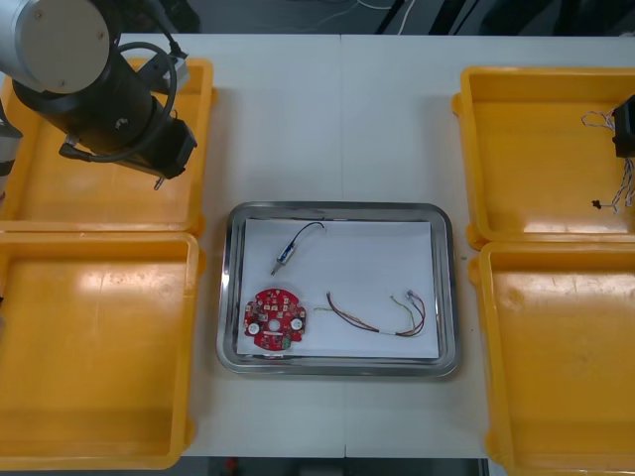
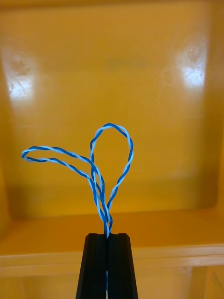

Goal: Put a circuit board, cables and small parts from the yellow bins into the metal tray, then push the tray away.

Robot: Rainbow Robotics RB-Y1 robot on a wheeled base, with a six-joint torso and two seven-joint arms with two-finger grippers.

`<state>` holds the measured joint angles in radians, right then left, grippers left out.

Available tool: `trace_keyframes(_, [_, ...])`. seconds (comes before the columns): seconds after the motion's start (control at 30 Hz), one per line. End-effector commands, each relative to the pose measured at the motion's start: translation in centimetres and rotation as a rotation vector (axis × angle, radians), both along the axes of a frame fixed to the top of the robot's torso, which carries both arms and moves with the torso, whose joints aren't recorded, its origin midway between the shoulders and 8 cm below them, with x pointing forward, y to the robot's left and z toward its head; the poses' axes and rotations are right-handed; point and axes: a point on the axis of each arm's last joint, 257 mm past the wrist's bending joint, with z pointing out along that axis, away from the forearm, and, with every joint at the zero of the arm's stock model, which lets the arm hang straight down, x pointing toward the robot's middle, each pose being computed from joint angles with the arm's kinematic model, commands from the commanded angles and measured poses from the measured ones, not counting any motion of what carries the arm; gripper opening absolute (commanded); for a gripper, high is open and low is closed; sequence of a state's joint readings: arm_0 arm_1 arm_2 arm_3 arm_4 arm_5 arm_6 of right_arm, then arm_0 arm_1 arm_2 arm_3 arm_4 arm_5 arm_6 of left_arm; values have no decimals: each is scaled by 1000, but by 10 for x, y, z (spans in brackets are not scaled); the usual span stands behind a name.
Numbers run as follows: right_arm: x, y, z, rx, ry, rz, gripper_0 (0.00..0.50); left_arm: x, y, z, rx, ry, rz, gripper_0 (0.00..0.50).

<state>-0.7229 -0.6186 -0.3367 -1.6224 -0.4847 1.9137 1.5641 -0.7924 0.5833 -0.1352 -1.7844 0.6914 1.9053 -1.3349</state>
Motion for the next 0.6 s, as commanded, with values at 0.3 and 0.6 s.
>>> trace_keyframes(0.3, [-37, 35, 21, -116, -100, 282, 0, -1, 15, 13, -16, -27, 48, 1])
trace_keyframes(0.6, [-69, 97, 16, -244, -95, 569, 0, -1, 15, 13, -16, -25, 49, 1])
